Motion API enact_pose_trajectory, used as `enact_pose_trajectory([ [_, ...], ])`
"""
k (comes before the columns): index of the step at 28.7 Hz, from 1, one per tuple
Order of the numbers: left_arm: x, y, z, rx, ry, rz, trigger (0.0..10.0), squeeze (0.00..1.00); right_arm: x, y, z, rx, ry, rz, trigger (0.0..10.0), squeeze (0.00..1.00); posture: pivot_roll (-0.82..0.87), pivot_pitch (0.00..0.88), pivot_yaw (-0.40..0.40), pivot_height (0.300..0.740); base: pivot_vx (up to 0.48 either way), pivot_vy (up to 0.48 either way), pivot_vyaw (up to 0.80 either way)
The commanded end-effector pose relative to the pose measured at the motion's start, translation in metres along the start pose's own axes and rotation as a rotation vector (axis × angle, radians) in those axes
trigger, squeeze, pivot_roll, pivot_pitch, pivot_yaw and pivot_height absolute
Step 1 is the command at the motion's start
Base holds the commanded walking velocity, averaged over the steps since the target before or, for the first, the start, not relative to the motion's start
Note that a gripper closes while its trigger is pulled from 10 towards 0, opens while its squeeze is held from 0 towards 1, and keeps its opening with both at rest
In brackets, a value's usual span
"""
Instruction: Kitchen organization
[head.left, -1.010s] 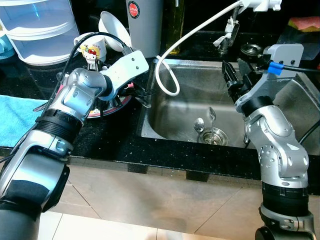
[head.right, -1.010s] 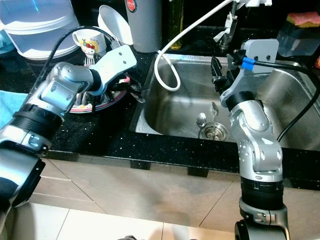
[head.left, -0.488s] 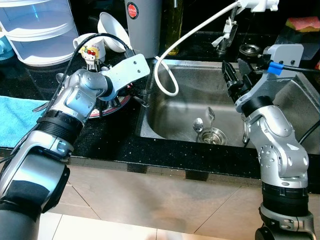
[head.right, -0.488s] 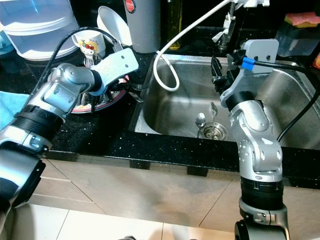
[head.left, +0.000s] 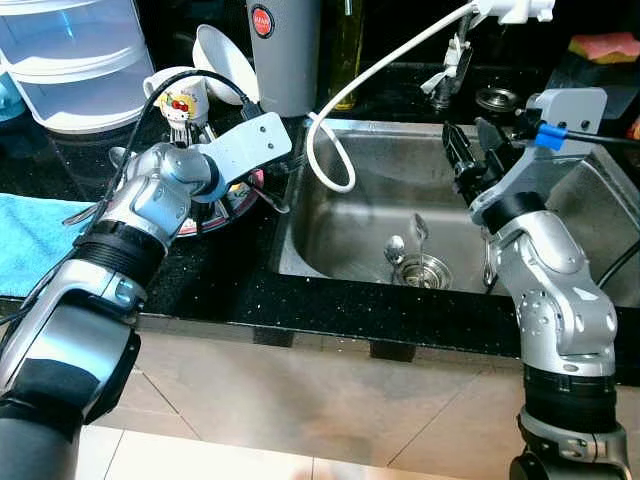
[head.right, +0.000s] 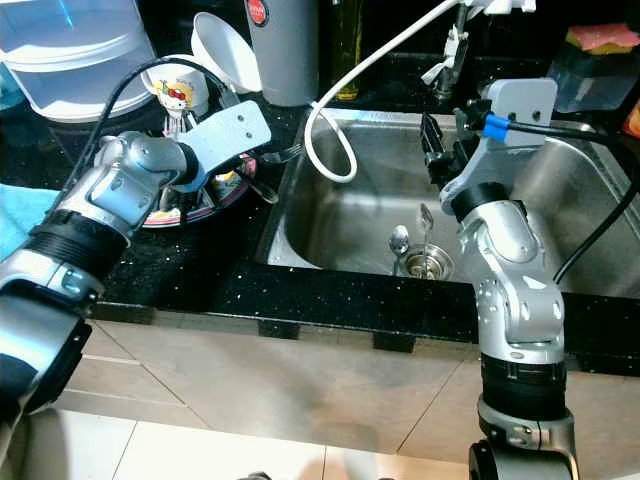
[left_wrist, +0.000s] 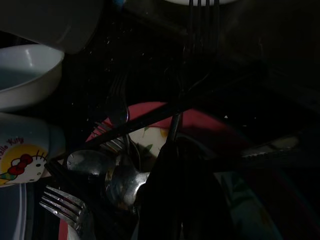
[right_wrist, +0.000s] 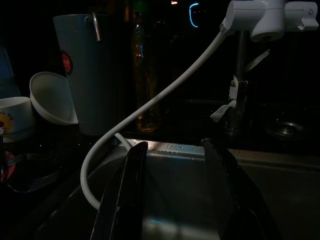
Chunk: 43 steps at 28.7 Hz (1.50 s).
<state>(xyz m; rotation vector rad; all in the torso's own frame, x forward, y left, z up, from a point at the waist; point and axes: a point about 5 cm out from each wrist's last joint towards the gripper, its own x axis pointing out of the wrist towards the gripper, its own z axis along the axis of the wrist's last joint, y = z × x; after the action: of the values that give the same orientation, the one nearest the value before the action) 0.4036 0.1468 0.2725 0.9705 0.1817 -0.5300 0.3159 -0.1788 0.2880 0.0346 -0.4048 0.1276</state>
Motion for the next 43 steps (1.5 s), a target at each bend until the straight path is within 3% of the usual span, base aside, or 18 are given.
enact_pose_trajectory([
  [1, 0.003, -0.006, -0.008, -0.035, 0.019, -0.023, 0.0, 0.0, 0.0, 0.001, -0.002, -0.004, 0.005, 0.003, 10.0, 0.0, 0.04, 0.093, 0.042, 0.74, 0.0, 0.0, 0.0],
  [4, 0.001, -0.002, 0.004, -0.078, -0.05, -0.023, 0.0, 0.0, 0.001, 0.001, -0.002, -0.004, 0.003, 0.006, 10.0, 0.0, 0.04, 0.09, 0.042, 0.74, 0.0, 0.0, 0.0],
  [5, -0.001, 0.002, 0.01, -0.091, -0.088, 0.003, 9.0, 0.0, 0.001, 0.001, -0.002, -0.004, 0.003, 0.006, 10.0, 0.0, 0.04, 0.088, 0.044, 0.74, 0.0, 0.0, 0.0],
  [6, -0.003, 0.006, 0.015, -0.114, -0.12, 0.016, 10.0, 0.0, 0.001, 0.001, -0.001, -0.004, 0.002, 0.007, 10.0, 0.0, 0.04, 0.088, 0.044, 0.74, 0.0, 0.0, 0.0],
  [15, -0.013, 0.023, 0.034, -0.116, -0.217, 0.098, 10.0, 0.0, 0.0, 0.001, -0.001, -0.006, 0.001, 0.009, 10.0, 0.0, 0.04, 0.082, 0.043, 0.74, 0.0, 0.0, 0.0],
  [20, -0.01, 0.023, 0.029, -0.103, -0.178, 0.125, 10.0, 0.0, 0.001, 0.002, -0.001, -0.004, 0.0, 0.009, 10.0, 0.0, 0.04, 0.082, 0.046, 0.74, 0.0, 0.0, 0.0],
  [21, -0.009, 0.022, 0.027, -0.09, -0.167, 0.12, 10.0, 1.0, 0.001, 0.002, -0.001, -0.004, 0.0, 0.008, 10.0, 0.0, 0.04, 0.082, 0.046, 0.74, 0.0, 0.0, 0.0],
  [28, -0.012, 0.014, 0.024, -0.029, -0.155, 0.037, 10.0, 1.0, 0.0, 0.001, -0.002, -0.005, 0.004, 0.004, 10.0, 0.0, 0.04, 0.091, 0.048, 0.74, 0.0, 0.0, 0.0],
  [29, -0.016, 0.009, 0.017, 0.101, -0.089, 0.023, 10.0, 1.0, -0.001, 0.001, -0.003, -0.004, 0.007, 0.001, 10.0, 0.0, 0.04, 0.097, 0.049, 0.74, 0.0, 0.0, 0.0],
  [35, -0.02, 0.007, 0.006, 0.248, 0.009, 0.02, 10.0, 1.0, -0.001, 0.001, -0.005, 0.002, 0.012, 0.001, 10.0, 0.0, 0.04, 0.103, 0.047, 0.74, 0.0, 0.0, 0.0],
  [36, -0.021, 0.007, 0.004, 0.265, 0.028, 0.019, 10.0, 0.0, -0.001, 0.002, -0.005, 0.005, 0.013, 0.002, 10.0, 0.0, 0.05, 0.107, 0.045, 0.74, 0.0, 0.0, 0.0],
  [43, -0.014, 0.013, -0.007, 0.227, 0.097, 0.055, 10.0, 0.0, 0.001, 0.003, -0.005, 0.011, 0.011, 0.003, 10.0, 0.0, 0.05, 0.111, 0.05, 0.74, 0.0, 0.0, 0.0],
])
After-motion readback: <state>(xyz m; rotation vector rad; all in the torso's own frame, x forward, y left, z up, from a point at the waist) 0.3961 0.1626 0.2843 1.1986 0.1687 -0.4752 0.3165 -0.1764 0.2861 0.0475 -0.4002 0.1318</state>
